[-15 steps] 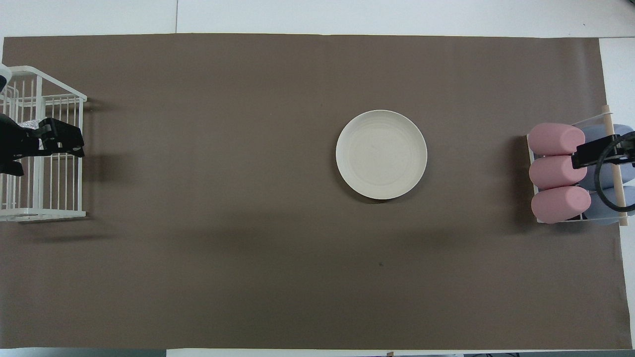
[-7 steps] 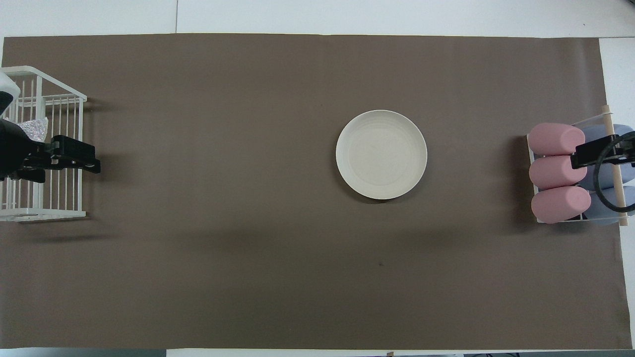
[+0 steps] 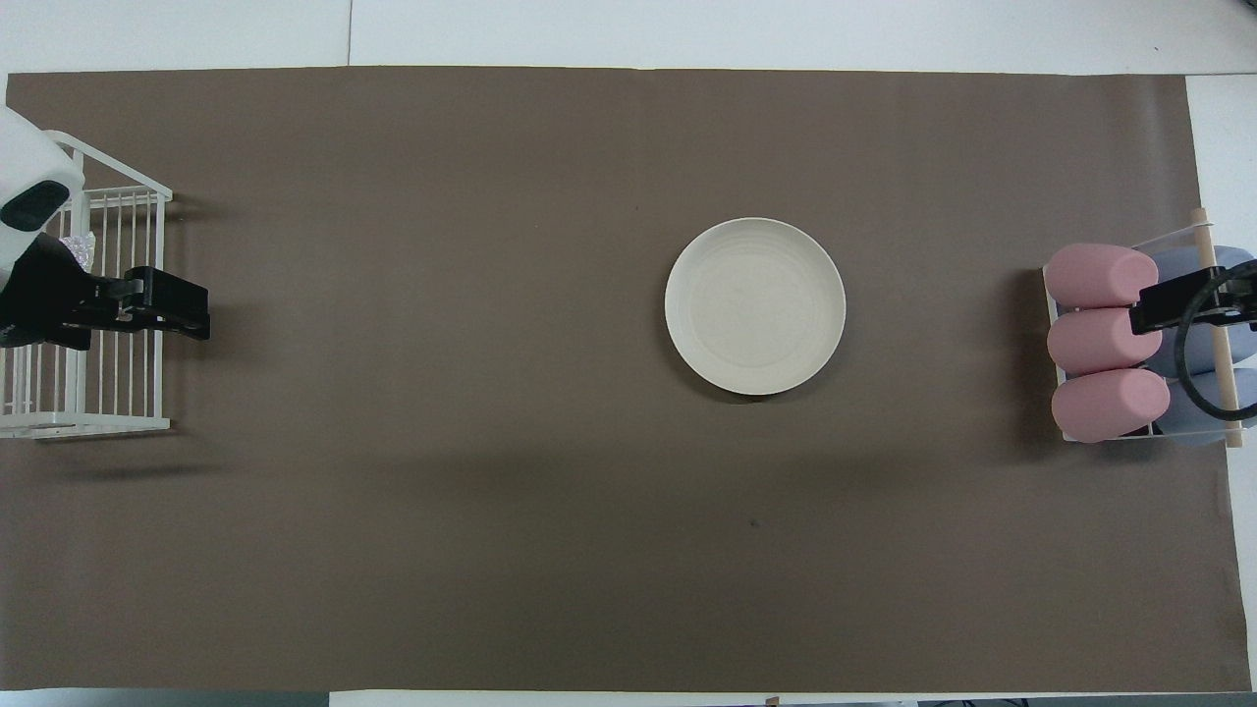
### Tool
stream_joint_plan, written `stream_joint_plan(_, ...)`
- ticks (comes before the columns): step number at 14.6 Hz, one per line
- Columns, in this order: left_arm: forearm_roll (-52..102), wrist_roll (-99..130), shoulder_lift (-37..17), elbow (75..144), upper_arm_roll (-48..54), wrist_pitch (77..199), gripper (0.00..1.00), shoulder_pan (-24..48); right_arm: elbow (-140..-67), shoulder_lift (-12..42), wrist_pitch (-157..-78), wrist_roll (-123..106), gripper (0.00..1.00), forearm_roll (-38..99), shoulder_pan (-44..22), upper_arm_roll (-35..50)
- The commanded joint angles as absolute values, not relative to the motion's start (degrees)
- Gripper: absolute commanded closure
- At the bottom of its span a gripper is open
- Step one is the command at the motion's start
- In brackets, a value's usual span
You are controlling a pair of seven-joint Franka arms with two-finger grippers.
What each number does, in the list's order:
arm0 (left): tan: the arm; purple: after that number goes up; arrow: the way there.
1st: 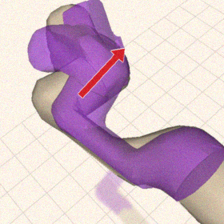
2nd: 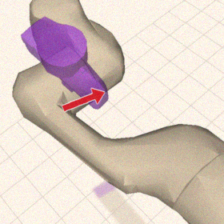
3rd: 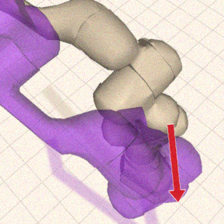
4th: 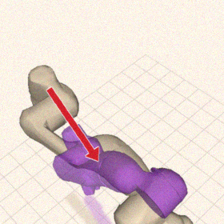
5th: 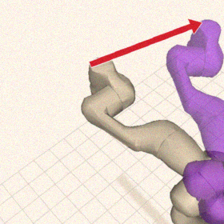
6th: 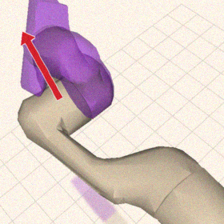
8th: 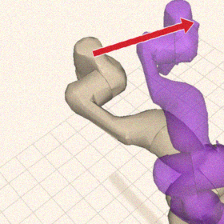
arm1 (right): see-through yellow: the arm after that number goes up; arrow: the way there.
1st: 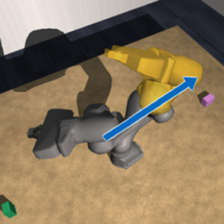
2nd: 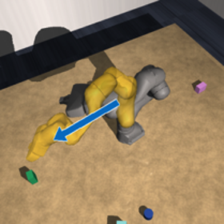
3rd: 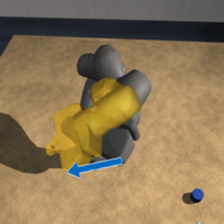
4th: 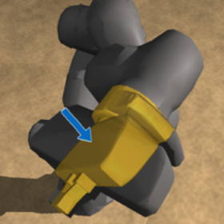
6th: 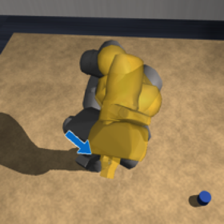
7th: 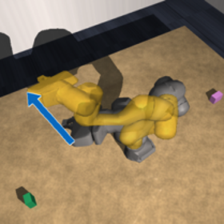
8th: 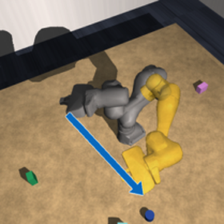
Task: Wipe plate with sponge
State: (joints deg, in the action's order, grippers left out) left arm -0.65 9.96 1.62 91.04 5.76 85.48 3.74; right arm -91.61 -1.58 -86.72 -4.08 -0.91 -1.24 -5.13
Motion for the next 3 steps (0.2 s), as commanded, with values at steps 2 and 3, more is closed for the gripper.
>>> stream_joint_plan(2,0.1,9.6,1.0,89.6,6.5,84.6,0.0,2.2,-92.3,-2.3,-87.4,-4.8,0.0,-1.2,-1.1,-5.0)
stream_joint_plan(3,0.1,9.6,1.1,89.6,6.5,84.6,0.0,2.1,-92.3,-2.3,-87.4,-4.8,0.0,-1.1,-1.1,-5.0)
